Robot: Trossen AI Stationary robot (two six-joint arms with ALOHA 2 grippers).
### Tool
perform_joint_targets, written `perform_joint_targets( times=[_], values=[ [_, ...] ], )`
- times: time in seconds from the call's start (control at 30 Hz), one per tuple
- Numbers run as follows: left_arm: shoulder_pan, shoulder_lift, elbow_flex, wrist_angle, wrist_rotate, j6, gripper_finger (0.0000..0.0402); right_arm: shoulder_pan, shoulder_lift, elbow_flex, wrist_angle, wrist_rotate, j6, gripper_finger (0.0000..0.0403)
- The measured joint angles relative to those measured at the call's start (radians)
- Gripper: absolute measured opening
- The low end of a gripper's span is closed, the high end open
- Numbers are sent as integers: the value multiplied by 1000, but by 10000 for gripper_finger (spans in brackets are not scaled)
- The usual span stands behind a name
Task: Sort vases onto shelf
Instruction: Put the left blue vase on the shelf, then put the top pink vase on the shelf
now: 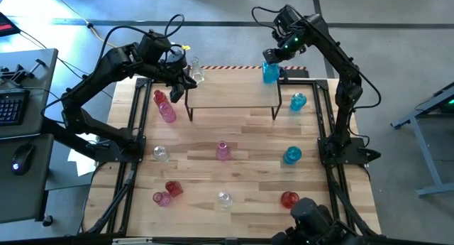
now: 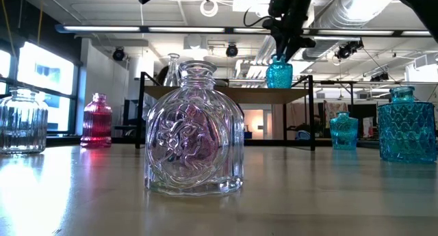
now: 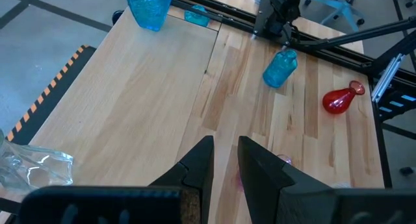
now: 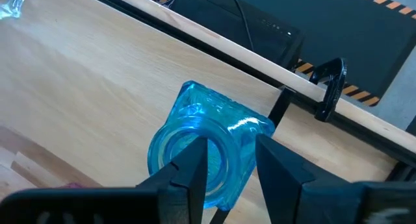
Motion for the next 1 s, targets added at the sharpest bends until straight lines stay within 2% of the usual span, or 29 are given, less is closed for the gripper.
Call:
perform_joint_targets(
  times=[0.6,1.0],
  values=[
    [0,0,0,0,0,0,62,0,-2,135,-61,-3,6,108],
    [0,0,0,-1,0,0,62,0,-25,126,-76,-10,-38,108]
  ],
)
